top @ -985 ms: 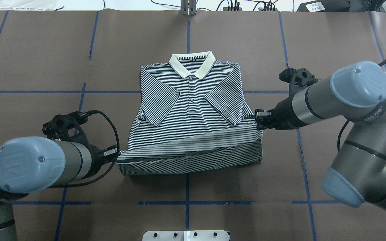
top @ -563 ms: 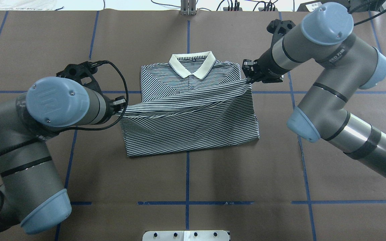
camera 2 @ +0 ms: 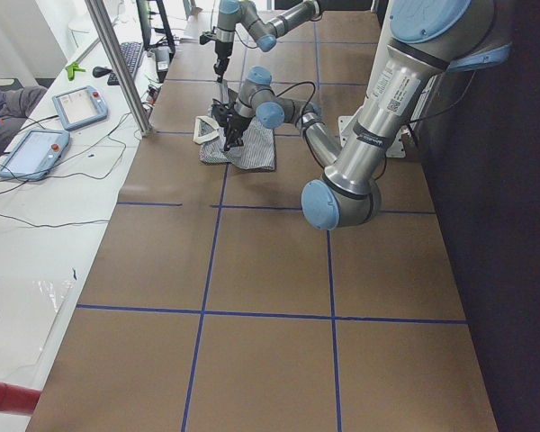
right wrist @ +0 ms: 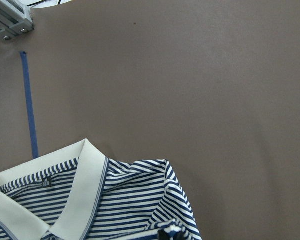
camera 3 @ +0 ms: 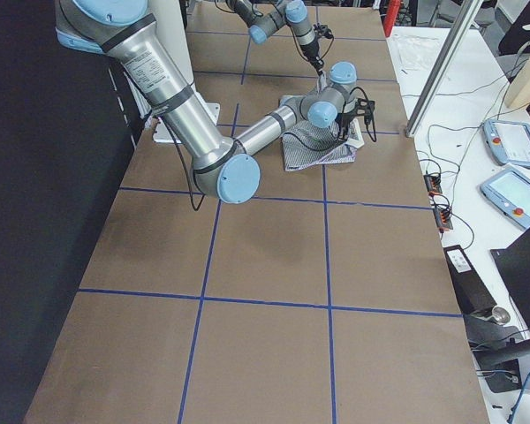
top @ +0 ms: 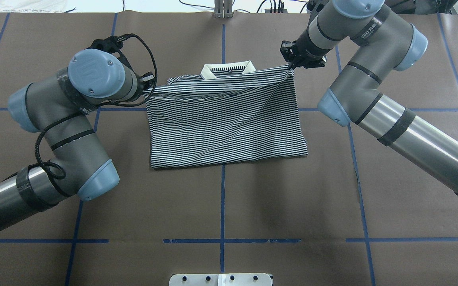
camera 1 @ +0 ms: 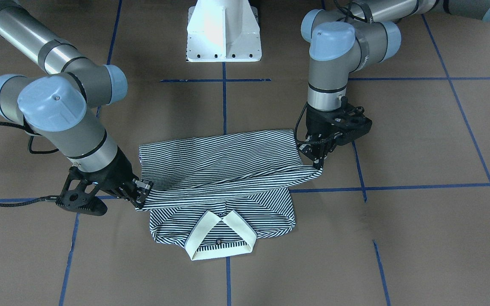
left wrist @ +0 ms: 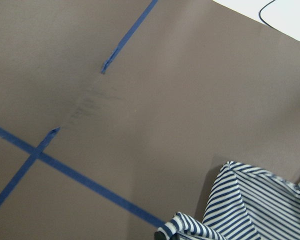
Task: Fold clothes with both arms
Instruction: 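Lift the hem with both grippers and fold it toward the collar, then release the hem near the collar with both grippers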
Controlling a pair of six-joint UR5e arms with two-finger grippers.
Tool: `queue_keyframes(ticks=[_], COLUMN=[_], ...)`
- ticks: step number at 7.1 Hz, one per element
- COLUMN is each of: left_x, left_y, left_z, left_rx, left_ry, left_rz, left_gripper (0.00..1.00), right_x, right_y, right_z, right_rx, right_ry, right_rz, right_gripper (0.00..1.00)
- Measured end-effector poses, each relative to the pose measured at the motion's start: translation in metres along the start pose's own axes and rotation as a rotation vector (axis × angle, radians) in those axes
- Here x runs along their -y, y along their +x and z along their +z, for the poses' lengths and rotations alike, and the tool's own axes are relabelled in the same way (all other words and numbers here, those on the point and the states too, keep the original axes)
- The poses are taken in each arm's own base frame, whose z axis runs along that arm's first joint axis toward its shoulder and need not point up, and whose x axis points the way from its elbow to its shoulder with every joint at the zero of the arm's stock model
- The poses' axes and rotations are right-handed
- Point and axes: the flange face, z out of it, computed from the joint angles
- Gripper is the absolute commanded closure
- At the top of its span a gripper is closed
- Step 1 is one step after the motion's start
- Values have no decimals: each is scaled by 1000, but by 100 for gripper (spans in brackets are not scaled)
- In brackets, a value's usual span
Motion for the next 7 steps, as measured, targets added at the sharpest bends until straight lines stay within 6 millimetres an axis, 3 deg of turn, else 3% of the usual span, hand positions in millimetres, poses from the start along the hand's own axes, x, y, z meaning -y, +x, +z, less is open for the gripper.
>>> queue_keyframes(ticks=[3,4,5,7], left_x=[4,4,4,4], left_y=[18,22,24,25], left_z=[19,18,17,18], left_rx=[-18,-24,-27,-28], left_ry=[4,3,3,3], left_rz=[-5,-5,-5,-1], left_gripper=[62,46,0,0], right_x=[8,7,5,3], right_y=[4,1,-1,-1], right_z=[16,15,16,19], right_rx=[10,14,17,14], right_ry=[4,2,1,-2], right_rz=[-5,-8,-11,-19], right_gripper=[100,58,1,0])
